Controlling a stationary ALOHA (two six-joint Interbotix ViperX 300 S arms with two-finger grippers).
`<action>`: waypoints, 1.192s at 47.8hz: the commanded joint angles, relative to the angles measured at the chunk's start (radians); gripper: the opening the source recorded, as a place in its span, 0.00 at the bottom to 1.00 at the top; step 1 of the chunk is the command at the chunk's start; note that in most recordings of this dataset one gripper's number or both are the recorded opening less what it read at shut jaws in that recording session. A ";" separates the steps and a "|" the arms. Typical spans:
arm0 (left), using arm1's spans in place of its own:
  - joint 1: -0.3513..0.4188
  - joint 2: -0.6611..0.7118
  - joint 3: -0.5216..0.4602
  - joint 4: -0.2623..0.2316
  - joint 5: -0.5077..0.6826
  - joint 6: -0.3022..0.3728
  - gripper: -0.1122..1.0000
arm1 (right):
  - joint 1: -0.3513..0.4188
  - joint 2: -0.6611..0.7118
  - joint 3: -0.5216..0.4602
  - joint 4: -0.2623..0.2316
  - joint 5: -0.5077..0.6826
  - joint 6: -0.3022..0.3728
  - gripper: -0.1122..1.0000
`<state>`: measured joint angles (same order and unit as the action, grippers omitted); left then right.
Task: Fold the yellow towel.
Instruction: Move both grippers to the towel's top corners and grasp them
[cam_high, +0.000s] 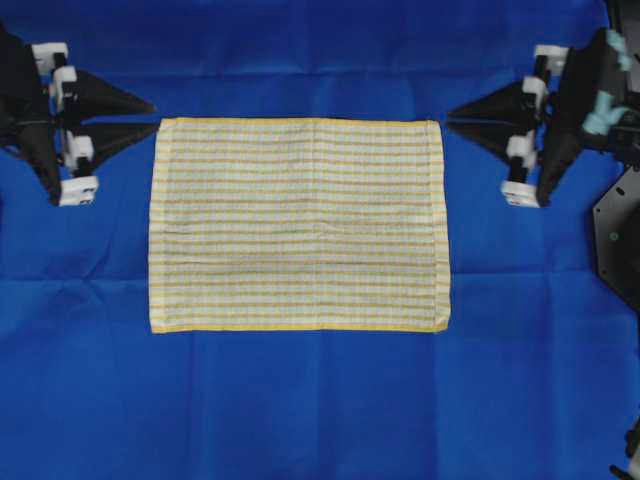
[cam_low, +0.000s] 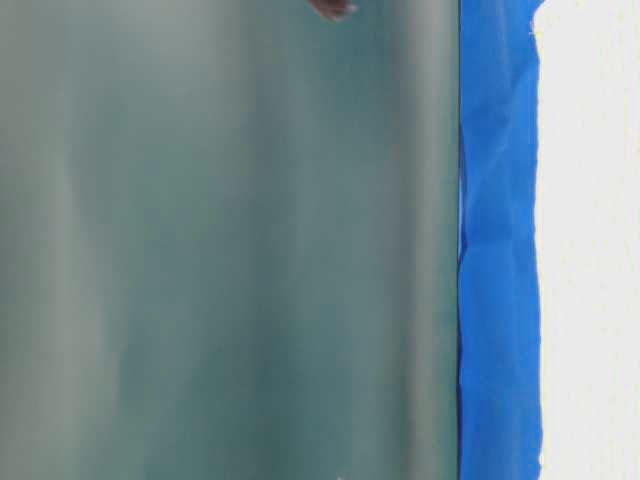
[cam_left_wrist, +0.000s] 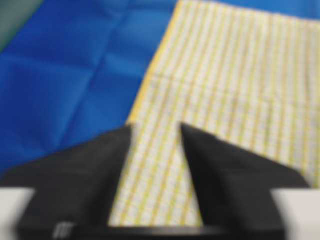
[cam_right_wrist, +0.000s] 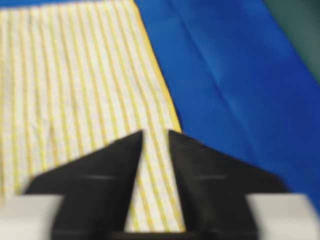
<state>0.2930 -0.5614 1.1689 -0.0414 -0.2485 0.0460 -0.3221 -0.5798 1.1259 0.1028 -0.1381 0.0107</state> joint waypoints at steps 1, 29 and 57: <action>0.009 0.049 -0.011 -0.002 -0.048 0.002 0.52 | -0.035 0.077 -0.034 0.017 -0.003 0.002 0.50; 0.196 0.414 0.021 -0.003 -0.232 0.003 0.77 | -0.166 0.479 -0.083 0.025 -0.078 0.002 0.74; 0.201 0.601 -0.052 -0.009 -0.261 -0.003 0.74 | -0.164 0.560 -0.086 0.049 -0.120 0.002 0.67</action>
<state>0.4893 0.0261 1.1336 -0.0491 -0.5001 0.0460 -0.4832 -0.0138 1.0538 0.1488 -0.2485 0.0107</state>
